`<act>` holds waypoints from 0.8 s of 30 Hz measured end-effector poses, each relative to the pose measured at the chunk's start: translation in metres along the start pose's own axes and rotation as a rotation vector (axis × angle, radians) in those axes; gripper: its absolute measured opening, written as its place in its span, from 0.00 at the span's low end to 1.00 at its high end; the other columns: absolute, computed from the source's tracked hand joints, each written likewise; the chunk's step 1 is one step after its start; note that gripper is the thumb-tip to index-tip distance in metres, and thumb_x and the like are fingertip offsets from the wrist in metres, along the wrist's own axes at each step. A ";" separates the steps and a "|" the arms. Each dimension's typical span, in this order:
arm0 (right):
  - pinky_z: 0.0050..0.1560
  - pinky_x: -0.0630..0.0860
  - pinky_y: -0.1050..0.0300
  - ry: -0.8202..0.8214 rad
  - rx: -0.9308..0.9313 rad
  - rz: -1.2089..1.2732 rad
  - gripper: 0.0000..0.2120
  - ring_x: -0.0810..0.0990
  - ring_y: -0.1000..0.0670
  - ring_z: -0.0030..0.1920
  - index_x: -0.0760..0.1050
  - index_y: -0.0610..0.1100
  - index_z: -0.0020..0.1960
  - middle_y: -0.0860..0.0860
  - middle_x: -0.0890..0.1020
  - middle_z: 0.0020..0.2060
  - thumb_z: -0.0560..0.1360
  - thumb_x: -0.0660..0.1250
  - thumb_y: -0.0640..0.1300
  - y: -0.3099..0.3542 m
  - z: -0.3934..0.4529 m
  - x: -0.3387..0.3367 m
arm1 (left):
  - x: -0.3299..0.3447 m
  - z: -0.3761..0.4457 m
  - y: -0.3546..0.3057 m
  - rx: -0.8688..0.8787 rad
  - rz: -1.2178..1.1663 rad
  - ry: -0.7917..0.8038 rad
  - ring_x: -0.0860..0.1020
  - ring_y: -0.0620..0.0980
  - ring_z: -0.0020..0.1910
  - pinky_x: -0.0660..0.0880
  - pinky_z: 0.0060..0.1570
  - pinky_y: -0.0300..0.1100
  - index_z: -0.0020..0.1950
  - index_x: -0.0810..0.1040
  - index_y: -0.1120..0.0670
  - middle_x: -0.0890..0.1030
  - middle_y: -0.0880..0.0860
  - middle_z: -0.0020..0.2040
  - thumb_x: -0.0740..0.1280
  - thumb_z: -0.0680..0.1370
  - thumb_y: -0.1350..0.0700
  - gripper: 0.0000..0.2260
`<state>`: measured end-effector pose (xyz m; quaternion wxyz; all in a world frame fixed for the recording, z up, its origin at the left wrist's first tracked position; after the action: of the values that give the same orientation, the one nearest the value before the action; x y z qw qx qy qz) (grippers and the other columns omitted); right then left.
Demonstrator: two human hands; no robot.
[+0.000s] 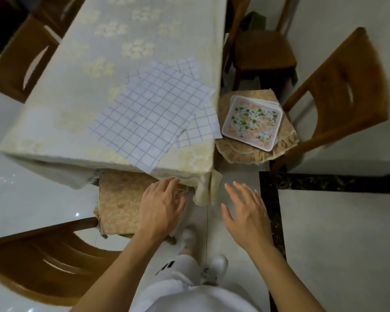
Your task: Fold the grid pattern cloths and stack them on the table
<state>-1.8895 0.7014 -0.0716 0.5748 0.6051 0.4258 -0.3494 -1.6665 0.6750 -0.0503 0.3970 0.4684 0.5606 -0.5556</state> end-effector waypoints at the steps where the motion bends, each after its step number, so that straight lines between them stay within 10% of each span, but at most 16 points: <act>1: 0.73 0.64 0.43 0.003 -0.021 0.000 0.27 0.70 0.44 0.72 0.70 0.48 0.74 0.46 0.74 0.71 0.78 0.57 0.57 0.002 0.009 0.000 | -0.001 0.004 0.001 -0.018 -0.005 -0.008 0.78 0.53 0.58 0.75 0.60 0.49 0.67 0.76 0.55 0.80 0.53 0.62 0.61 0.78 0.48 0.21; 24: 0.70 0.69 0.40 0.189 -0.404 -0.143 0.27 0.73 0.42 0.69 0.72 0.45 0.72 0.44 0.76 0.68 0.78 0.54 0.55 0.058 0.275 0.020 | 0.025 0.182 0.093 -0.316 -0.141 -0.041 0.76 0.59 0.62 0.77 0.56 0.54 0.68 0.74 0.59 0.77 0.58 0.65 0.68 0.74 0.48 0.25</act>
<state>-1.8102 0.4320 -0.0932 0.6156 0.4761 0.5808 -0.2388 -1.5964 0.4909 -0.1103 0.4372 0.3479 0.6643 -0.4965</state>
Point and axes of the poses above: each hand's wrist, its own z-axis towards the middle knuckle, its own x-axis out of the palm, y = z × x, the point moved 3 cm from there along z, towards the middle knuckle
